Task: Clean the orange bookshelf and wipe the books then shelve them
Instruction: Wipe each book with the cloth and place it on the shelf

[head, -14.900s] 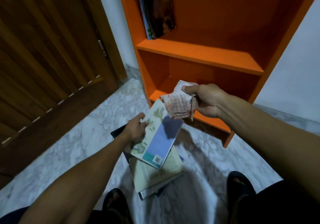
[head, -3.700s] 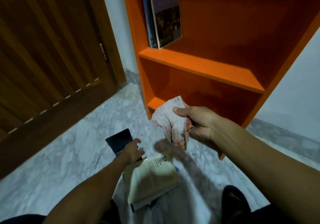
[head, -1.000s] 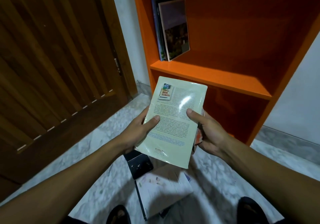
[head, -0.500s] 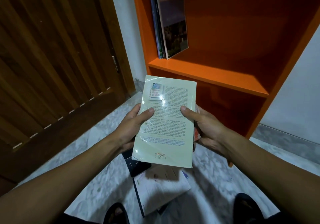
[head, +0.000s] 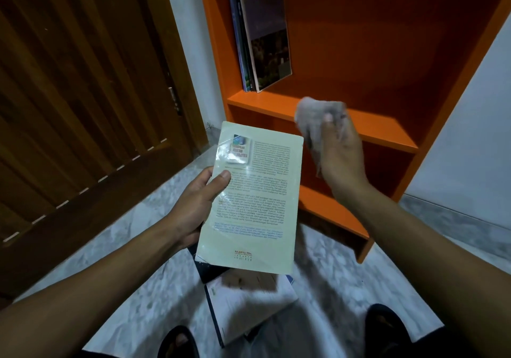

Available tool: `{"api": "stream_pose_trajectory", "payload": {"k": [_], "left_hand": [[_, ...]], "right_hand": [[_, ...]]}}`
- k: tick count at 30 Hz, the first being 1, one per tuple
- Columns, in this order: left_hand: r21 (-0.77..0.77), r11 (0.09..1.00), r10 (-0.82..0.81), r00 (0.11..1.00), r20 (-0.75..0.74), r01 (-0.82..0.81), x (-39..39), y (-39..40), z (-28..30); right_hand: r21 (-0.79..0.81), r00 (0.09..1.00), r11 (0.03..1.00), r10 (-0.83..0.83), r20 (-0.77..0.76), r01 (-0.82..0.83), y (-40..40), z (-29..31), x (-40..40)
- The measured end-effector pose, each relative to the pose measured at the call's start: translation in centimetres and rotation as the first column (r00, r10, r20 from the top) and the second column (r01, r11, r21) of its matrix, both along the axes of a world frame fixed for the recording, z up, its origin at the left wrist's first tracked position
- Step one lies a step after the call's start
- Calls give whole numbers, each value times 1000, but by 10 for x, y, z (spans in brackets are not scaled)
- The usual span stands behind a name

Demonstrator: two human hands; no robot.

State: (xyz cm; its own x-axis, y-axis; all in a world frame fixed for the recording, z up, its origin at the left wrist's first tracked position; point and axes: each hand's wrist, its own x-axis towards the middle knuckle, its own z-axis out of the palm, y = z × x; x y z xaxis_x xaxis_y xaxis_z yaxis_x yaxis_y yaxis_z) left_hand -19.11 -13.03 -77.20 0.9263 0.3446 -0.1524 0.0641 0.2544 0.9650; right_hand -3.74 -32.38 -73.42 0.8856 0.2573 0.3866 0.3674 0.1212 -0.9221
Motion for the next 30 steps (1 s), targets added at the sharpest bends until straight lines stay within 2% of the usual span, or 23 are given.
{"api": "stream_pose_trajectory", "payload": {"k": [2,3,5,12,18,22,23,25,28,30], "left_hand": [[4,1000,-16,1000,15,16,2,-8,1],[3,1000,-21,999,26,21,4,-12,1],[2,1000,-11,999,41,11,7,-16,4],[-60,984,170,985,31,-168,11,1,11],[-81,945,316,949,-8,-316,8,22,9],[17,932,362,932,-26,-362,5,26,12],[51,928,371,928,-36,-369,4,27,12],[116,927,365,929,-61,-357,2,26,9],[140,947,302,950,-85,-288,-2,18,6],[142,960,255,961,-104,-240,-4,11,3]], "right_hand": [[-263,967,964,101,233,-38,9,-10,-2],[-397,944,917,152,294,-24,13,-18,-3],[-528,923,849,204,326,-1,18,-34,-10],[-661,777,745,470,419,-94,12,-65,-45],[-650,675,738,575,462,-183,3,-83,-77],[-638,739,682,624,254,-357,3,-72,-89],[-577,771,696,614,170,-428,5,-65,-90],[-382,855,798,517,38,-465,9,-53,-85],[-90,925,936,314,-211,-339,12,-30,-65],[52,900,977,211,-382,-207,13,-17,-47]]}}
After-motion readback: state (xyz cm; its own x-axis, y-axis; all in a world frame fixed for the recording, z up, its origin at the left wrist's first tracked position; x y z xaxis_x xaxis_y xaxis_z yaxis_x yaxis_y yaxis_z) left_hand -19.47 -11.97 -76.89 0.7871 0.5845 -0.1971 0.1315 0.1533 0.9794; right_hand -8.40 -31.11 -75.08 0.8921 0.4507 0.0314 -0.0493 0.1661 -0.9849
